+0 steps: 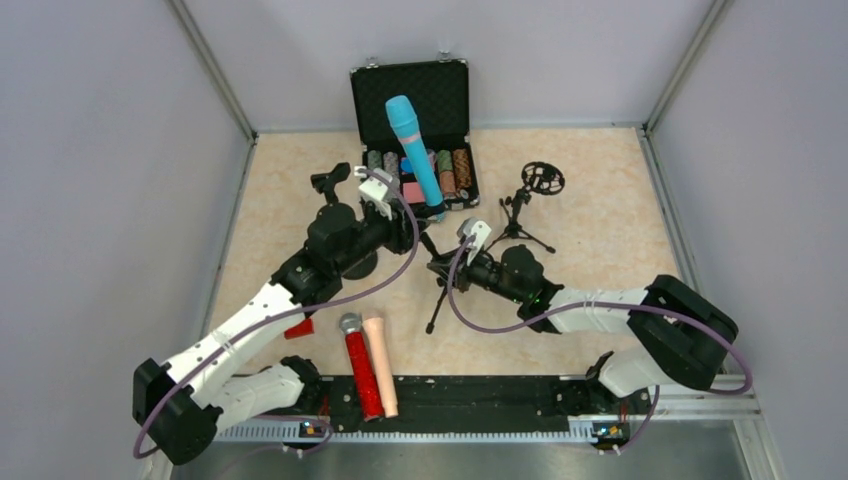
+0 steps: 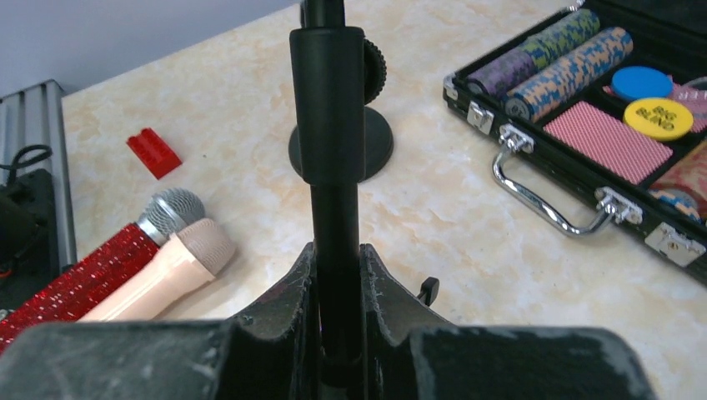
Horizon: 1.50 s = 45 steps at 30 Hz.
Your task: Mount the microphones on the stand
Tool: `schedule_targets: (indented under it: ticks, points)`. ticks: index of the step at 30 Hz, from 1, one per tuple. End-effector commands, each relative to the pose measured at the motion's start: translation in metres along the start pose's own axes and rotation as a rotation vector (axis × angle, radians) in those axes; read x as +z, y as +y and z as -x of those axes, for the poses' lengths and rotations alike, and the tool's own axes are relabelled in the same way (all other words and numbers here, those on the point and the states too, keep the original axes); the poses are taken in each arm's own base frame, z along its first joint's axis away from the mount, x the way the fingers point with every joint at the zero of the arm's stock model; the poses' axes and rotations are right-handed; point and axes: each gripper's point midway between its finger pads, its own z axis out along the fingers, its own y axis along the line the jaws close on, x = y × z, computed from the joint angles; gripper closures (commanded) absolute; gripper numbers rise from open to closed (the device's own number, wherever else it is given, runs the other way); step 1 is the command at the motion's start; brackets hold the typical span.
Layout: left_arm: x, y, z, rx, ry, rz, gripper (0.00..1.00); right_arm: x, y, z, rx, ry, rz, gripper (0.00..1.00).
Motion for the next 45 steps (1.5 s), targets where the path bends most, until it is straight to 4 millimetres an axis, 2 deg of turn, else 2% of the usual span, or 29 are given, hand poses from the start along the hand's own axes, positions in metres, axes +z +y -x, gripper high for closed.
schedule_targets:
  ticks: [1, 6, 11, 13, 15, 26, 33, 34, 37, 39, 45]
  points:
    - [-0.023, 0.047, 0.115, 0.017, -0.323, 0.295, 1.0, -0.02, -0.029, -0.052, 0.059, 0.172, -0.161, 1.0]
    - [-0.021, 0.042, 0.124, 0.053, -0.328, 0.267, 1.0, -0.021, -0.023, -0.059, 0.071, 0.177, -0.128, 1.0]
    - [-0.023, 0.026, 0.129, 0.118, -0.375, 0.174, 1.0, -0.022, -0.018, -0.061, 0.1, 0.167, -0.11, 1.0]
    - [-0.026, 0.015, 0.13, 0.156, -0.413, 0.11, 1.0, -0.023, -0.017, -0.062, 0.112, 0.16, -0.106, 1.0]
    - [-0.032, -0.005, 0.132, 0.226, -0.467, 0.002, 1.0, -0.024, -0.016, -0.064, 0.12, 0.156, -0.102, 1.0]
    - [-0.054, -0.046, 0.147, 0.358, -0.559, -0.202, 1.0, -0.025, -0.01, -0.068, 0.12, 0.151, -0.067, 1.0]
    - [-0.052, -0.056, 0.142, 0.372, -0.547, -0.266, 1.0, -0.021, -0.012, -0.059, 0.109, 0.132, -0.075, 1.0]
    - [-0.052, -0.057, 0.142, 0.376, -0.546, -0.272, 1.0, -0.02, -0.012, -0.056, 0.11, 0.125, -0.075, 0.97]
    - [-0.052, -0.059, 0.14, 0.372, -0.537, -0.281, 1.0, -0.016, -0.012, -0.044, 0.11, 0.108, -0.076, 0.69]
    - [-0.051, -0.059, 0.138, 0.371, -0.529, -0.285, 1.0, -0.012, -0.011, -0.031, 0.113, 0.091, -0.068, 0.55]
    - [-0.045, -0.059, 0.131, 0.349, -0.502, -0.298, 1.0, -0.01, -0.004, 0.02, 0.097, 0.011, -0.041, 0.27]
